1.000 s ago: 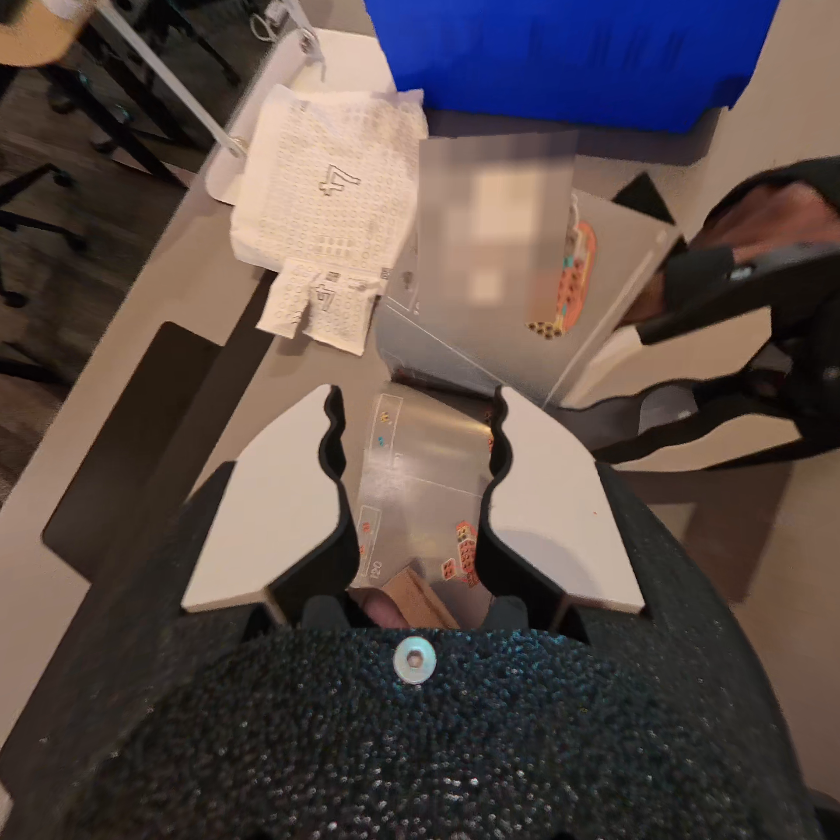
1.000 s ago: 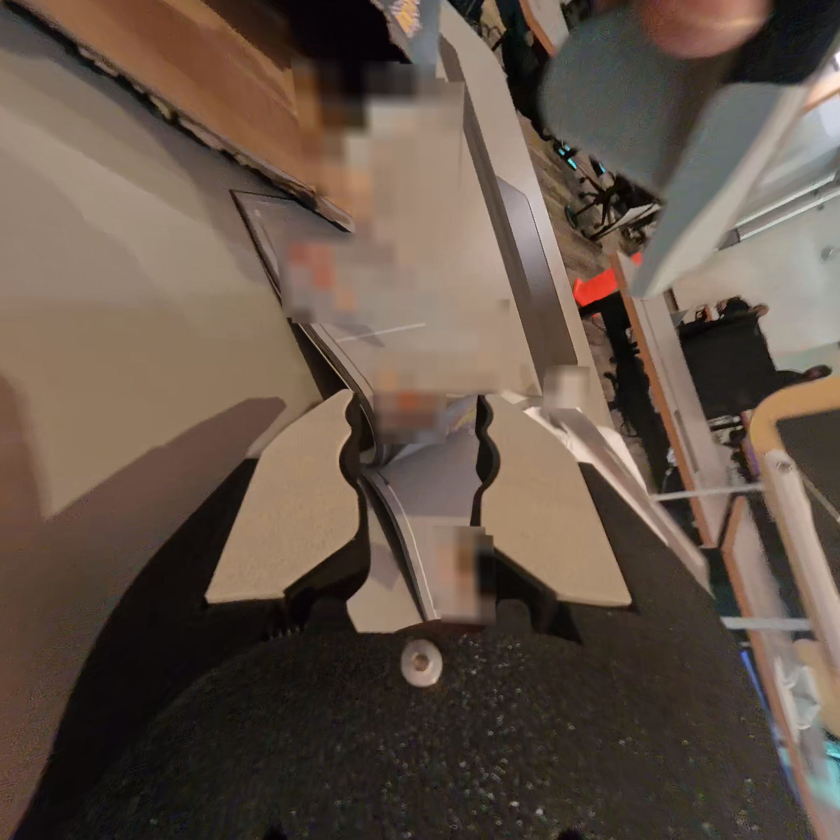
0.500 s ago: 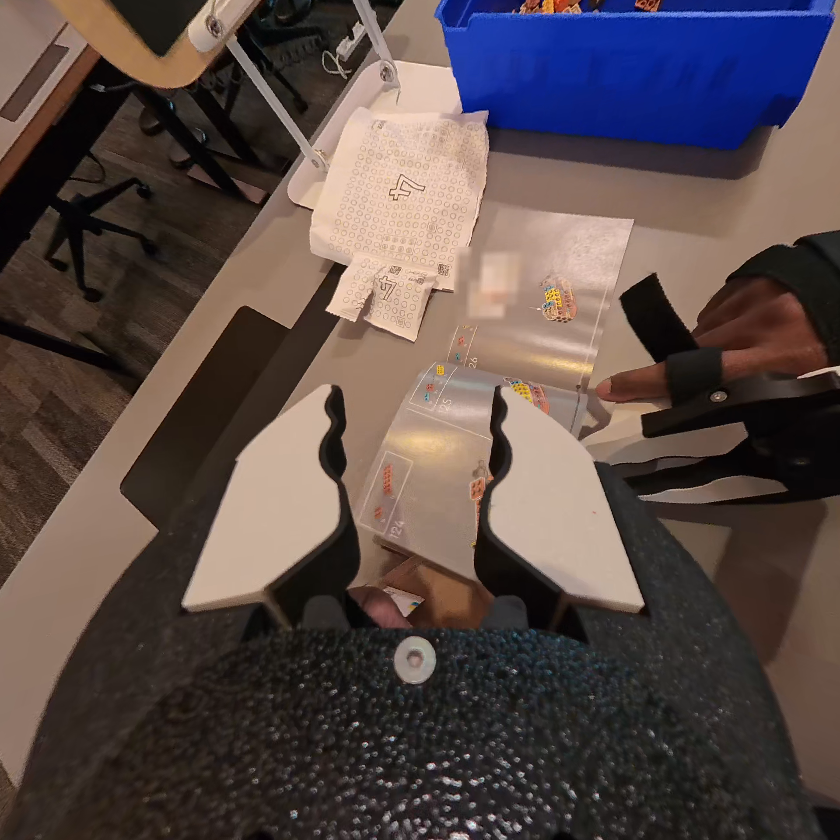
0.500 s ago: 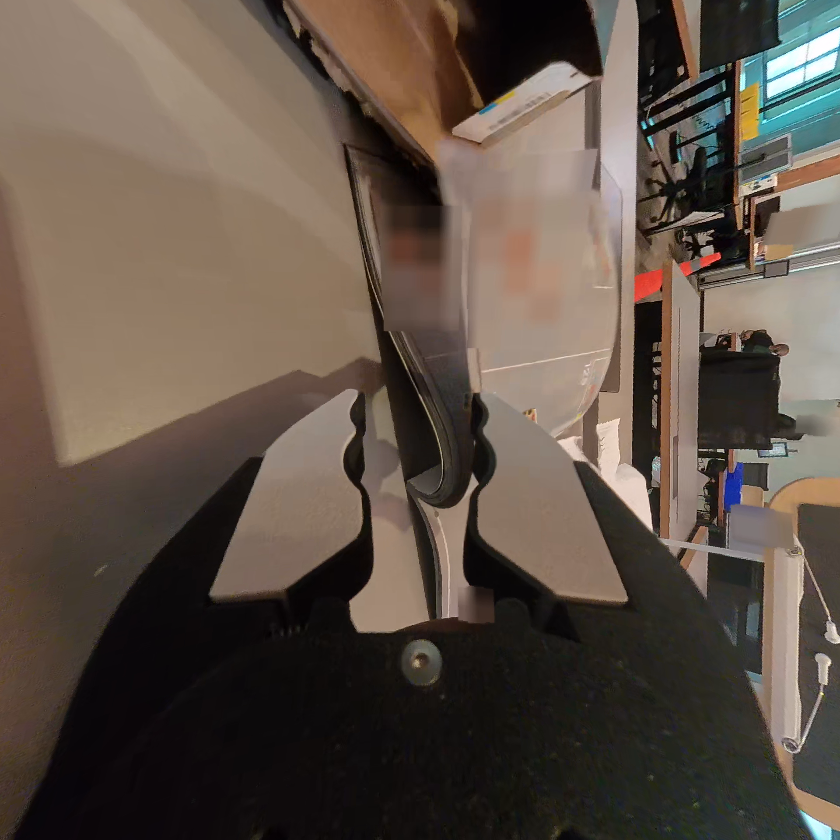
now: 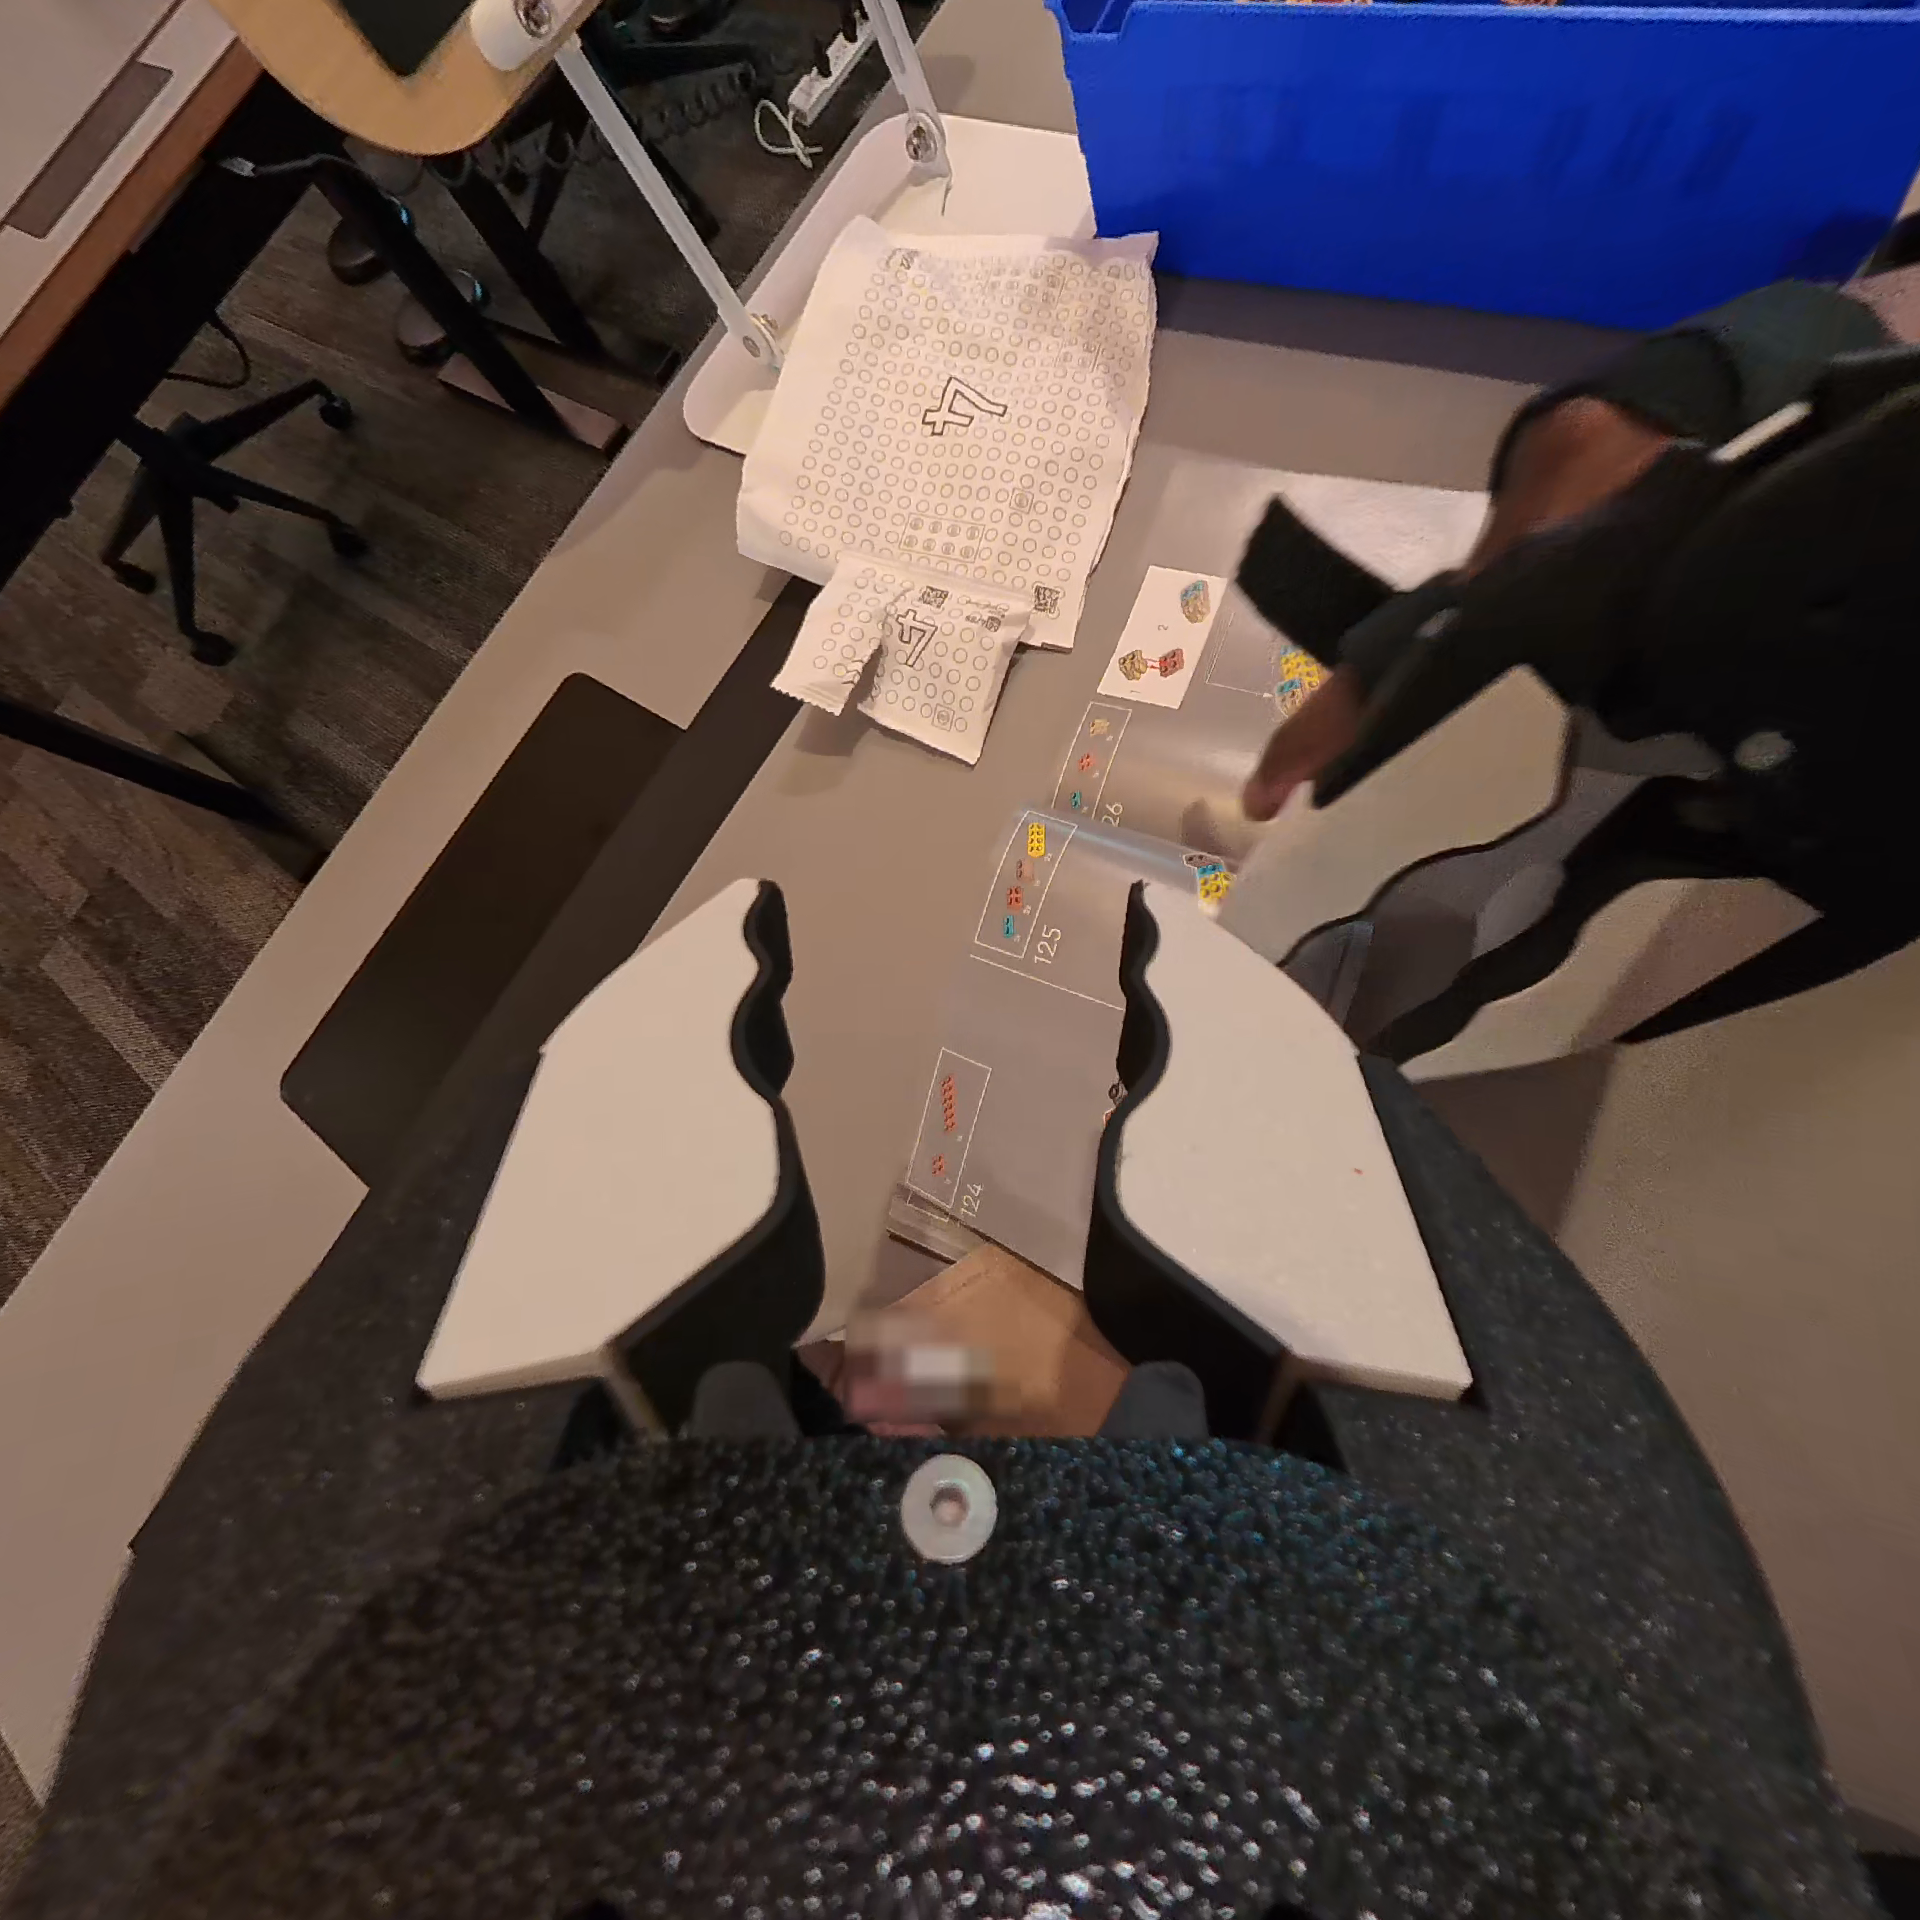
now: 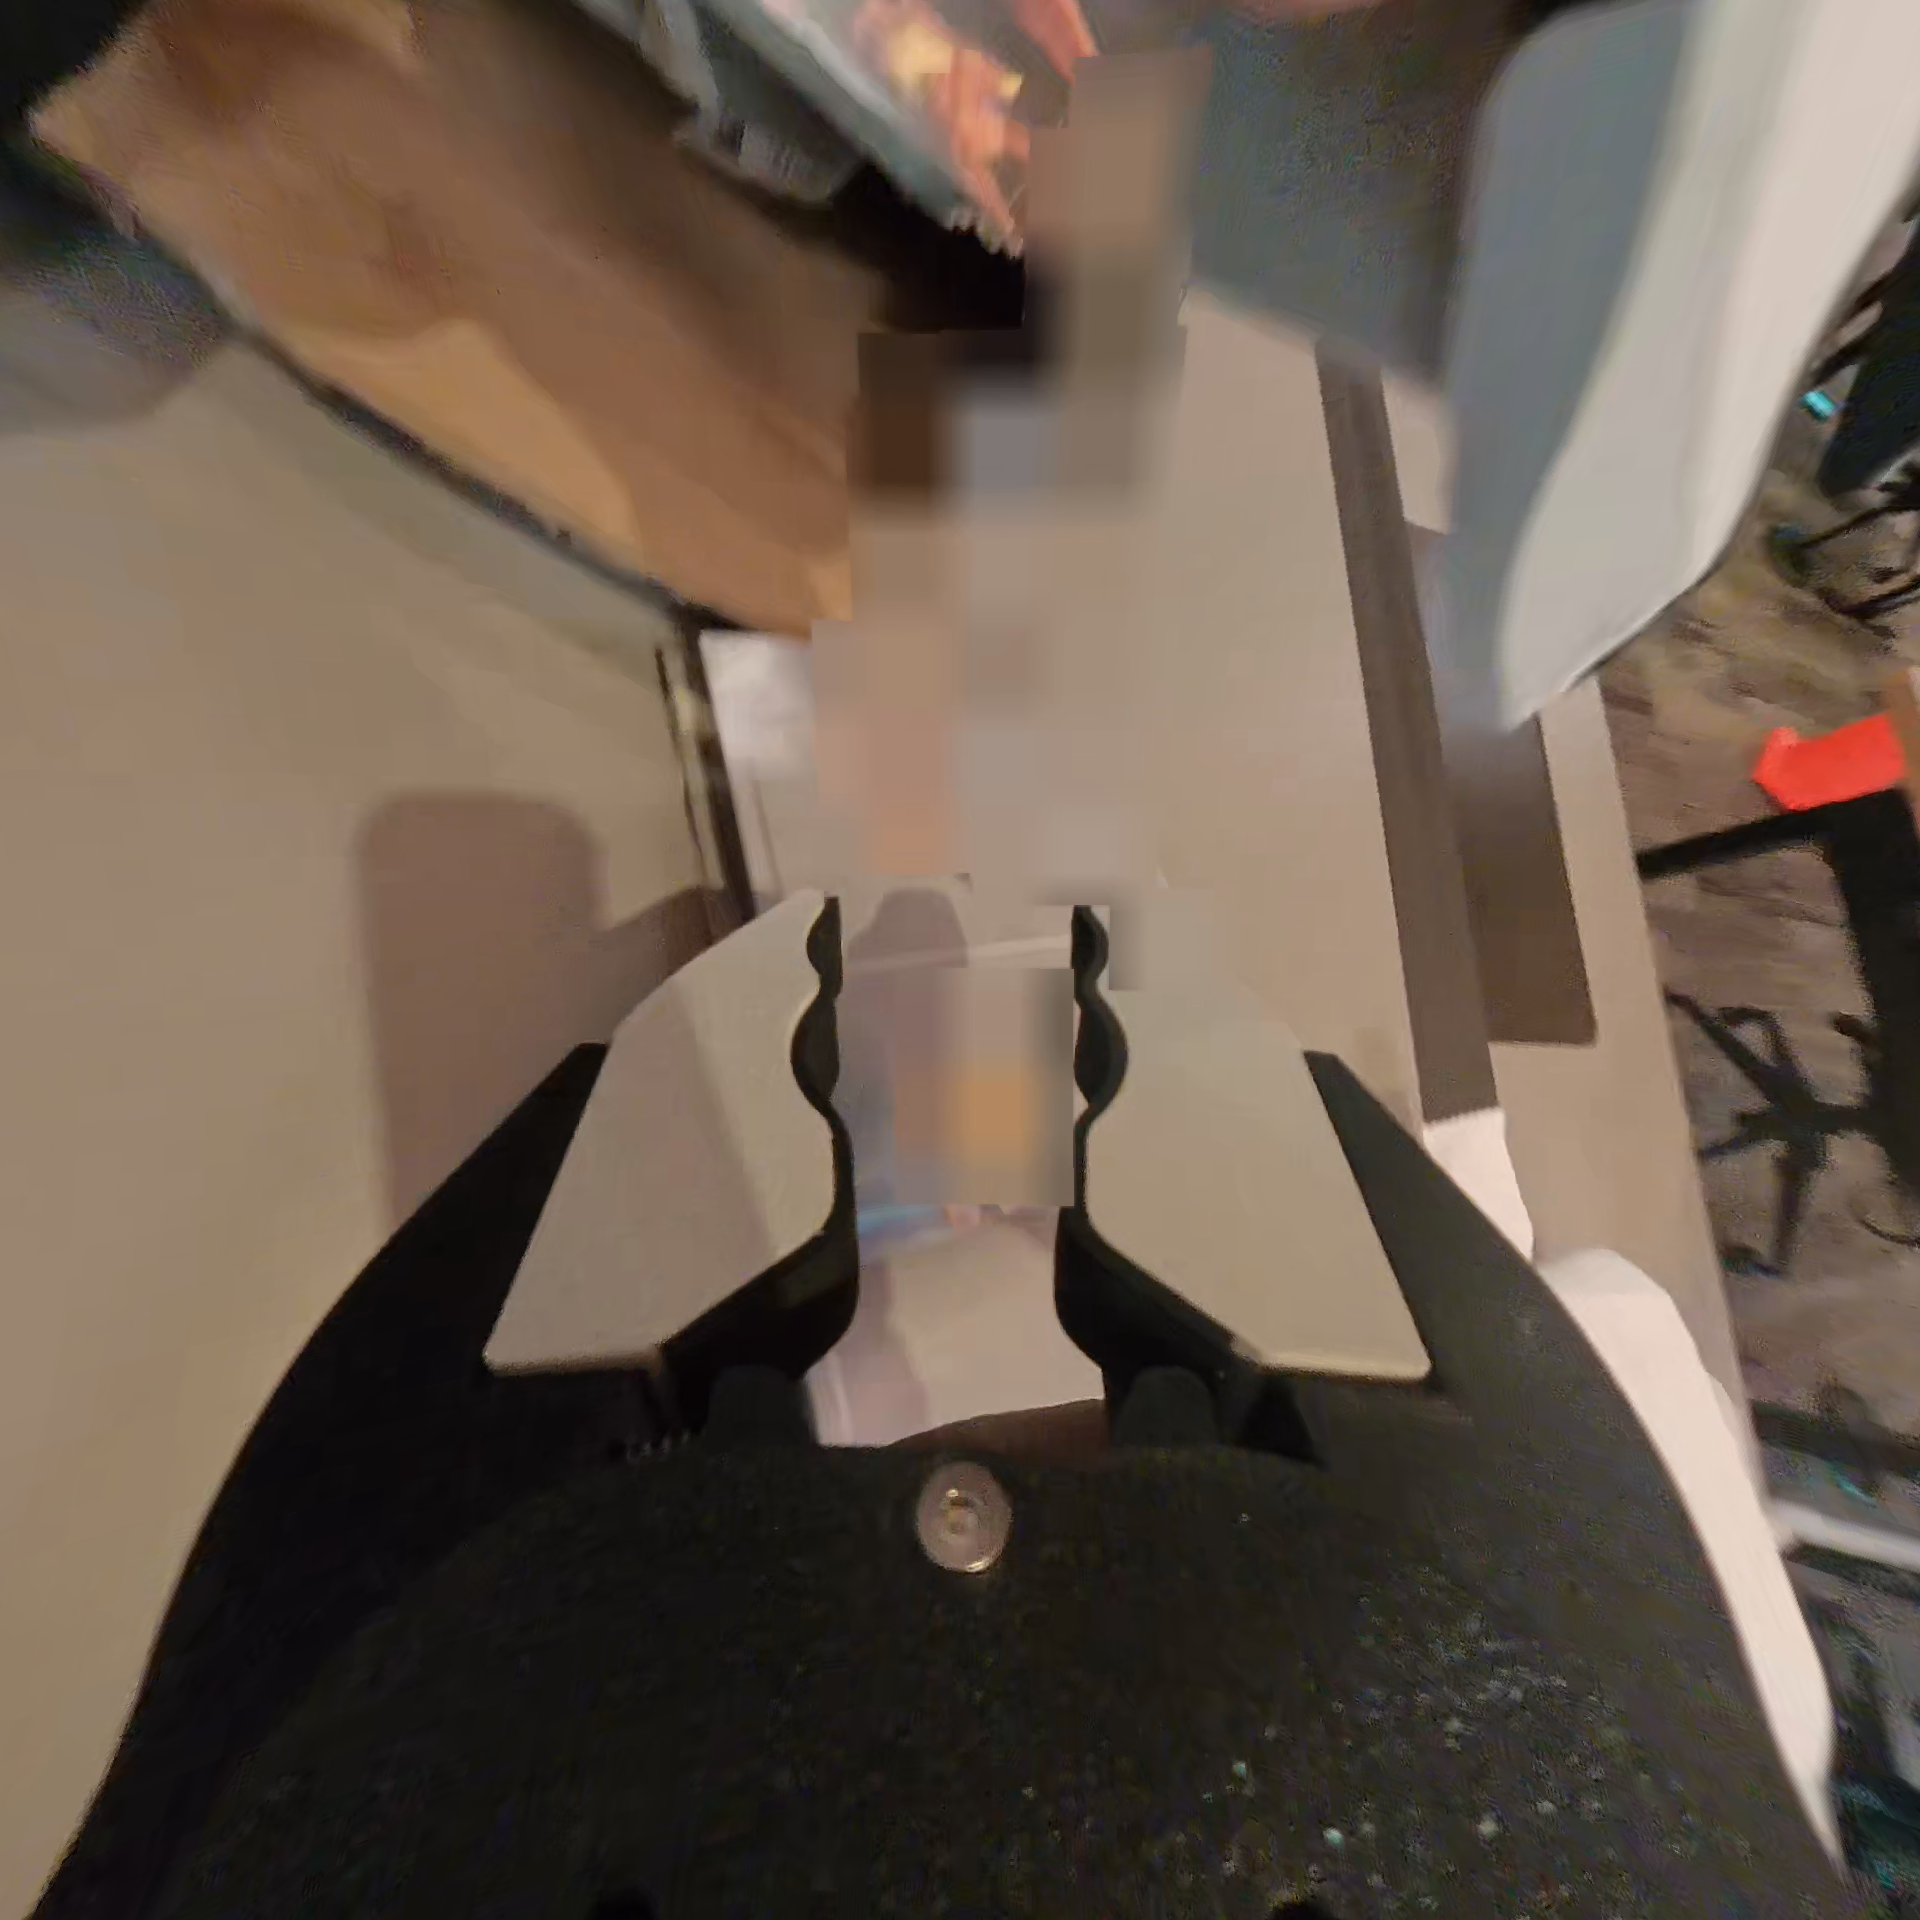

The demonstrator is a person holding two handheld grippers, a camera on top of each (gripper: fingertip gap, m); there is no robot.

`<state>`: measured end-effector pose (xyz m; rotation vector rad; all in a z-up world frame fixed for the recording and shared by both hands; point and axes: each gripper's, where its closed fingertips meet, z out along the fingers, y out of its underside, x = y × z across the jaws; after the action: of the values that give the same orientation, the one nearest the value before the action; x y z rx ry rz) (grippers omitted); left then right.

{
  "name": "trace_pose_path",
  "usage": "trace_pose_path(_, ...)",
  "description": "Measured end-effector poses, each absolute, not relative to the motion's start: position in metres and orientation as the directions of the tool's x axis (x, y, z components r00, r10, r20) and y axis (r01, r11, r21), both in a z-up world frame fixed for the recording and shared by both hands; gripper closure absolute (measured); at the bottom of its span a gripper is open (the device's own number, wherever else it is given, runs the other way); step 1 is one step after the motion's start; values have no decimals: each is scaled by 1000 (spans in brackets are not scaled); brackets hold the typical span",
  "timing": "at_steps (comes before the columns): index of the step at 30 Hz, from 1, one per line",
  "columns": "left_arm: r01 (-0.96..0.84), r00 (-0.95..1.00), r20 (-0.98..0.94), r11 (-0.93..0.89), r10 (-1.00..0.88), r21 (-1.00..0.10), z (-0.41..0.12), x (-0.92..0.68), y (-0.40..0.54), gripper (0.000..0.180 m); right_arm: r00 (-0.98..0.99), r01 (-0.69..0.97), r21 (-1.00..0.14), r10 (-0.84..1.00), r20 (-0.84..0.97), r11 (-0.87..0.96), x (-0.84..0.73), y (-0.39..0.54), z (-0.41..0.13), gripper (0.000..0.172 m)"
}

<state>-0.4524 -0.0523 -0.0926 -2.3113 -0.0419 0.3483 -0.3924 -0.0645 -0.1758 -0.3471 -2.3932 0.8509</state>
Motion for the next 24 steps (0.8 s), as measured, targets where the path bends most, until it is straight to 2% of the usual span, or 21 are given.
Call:
trace_pose_path(3,-76,962,-237,-697,138,-713,-94,-453,-51,120,-862,115,-654,403,308,747,-415,-82,-179,124)
trace_pose_path(5,-75,962,-237,-700,138,-710,-95,-453,-51,120,-879,147,-609,386,281,779,-428,-86,-194,125)
trace_pose_path(6,-86,954,-267,-722,140,-687,-99,-458,-55,131,-885,152,-593,376,275,791,-432,-86,-200,131)
trace_pose_path(9,-36,926,-317,-788,205,-615,-111,-476,-72,124,-892,230,-489,383,240,842,-432,-69,-218,124)
trace_pose_path(13,-39,951,-248,-729,182,-683,-103,-470,-65,122,-888,256,-508,408,214,823,-423,-59,-221,124)
trace_pose_path(17,-33,952,-243,-729,184,-684,-104,-470,-66,122,-890,267,-406,385,242,874,-416,-42,-241,124)
trace_pose_path(24,-29,953,-239,-733,185,-680,-106,-471,-66,122,-881,298,-372,403,247,879,-409,-26,-237,124)
